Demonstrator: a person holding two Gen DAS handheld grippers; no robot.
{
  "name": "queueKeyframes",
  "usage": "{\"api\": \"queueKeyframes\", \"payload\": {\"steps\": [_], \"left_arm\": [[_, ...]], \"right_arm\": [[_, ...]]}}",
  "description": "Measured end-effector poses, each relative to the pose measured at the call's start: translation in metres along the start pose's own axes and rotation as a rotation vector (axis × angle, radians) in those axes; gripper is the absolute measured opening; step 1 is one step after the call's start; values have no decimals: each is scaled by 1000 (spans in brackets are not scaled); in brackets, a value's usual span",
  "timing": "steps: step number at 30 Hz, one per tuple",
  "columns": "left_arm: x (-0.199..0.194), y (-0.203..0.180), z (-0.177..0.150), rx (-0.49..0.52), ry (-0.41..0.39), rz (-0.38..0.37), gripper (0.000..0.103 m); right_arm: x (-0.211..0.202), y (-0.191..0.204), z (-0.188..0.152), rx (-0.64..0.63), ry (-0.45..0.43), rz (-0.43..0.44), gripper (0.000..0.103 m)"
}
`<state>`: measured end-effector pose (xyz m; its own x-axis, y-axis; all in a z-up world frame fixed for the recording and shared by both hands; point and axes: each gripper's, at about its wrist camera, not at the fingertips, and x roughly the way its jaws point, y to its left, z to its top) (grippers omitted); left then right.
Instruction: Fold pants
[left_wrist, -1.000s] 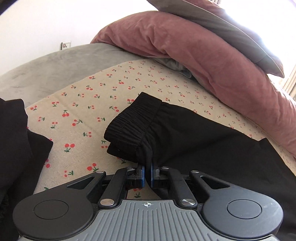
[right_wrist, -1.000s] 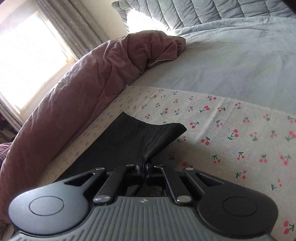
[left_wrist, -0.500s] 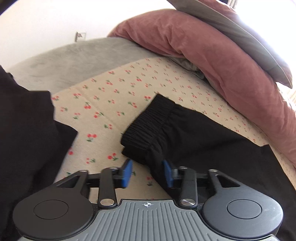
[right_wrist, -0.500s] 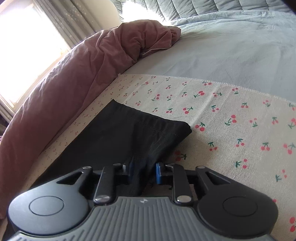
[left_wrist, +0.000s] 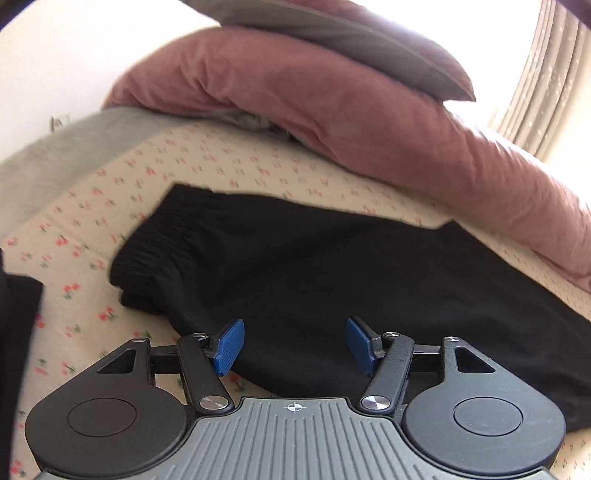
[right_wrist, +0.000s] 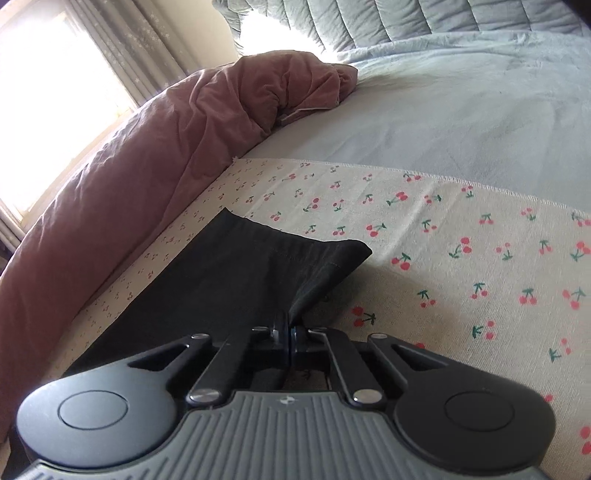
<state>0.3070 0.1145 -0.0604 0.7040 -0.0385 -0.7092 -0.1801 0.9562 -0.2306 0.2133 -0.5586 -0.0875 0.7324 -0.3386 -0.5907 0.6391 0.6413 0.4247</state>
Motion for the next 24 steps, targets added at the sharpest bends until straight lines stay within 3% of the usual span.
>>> {"api": "queueKeyframes", "payload": {"steps": [2,5,9,12,15,18,21,24], "left_arm": [[18,0,-6,-10,79,36,61],[16,2,-5,-13,69,24,61],[3,24,5,-143,53,-112,62],[0,39,9,-218,49,-158,62],[0,53,10,-290,48,-203,62],[-1,67,13,-342,31,-244,62],[-3,73,14,-351,19,-265,62],[-4,81,16,-387,25,-300,62]], "right_arm": [[-17,26,2,-131,-83,1,0],[-50,75,0,-345,-209,27,0],[-93,148,-23,-612,-352,115,0],[-114,219,-54,-762,-384,244,0],[-134,305,-121,-983,-318,415,0],[-156,369,-228,-1290,-143,616,0],[-184,386,-328,-1562,-20,746,0],[-194,382,-368,-1591,61,765,0]]}}
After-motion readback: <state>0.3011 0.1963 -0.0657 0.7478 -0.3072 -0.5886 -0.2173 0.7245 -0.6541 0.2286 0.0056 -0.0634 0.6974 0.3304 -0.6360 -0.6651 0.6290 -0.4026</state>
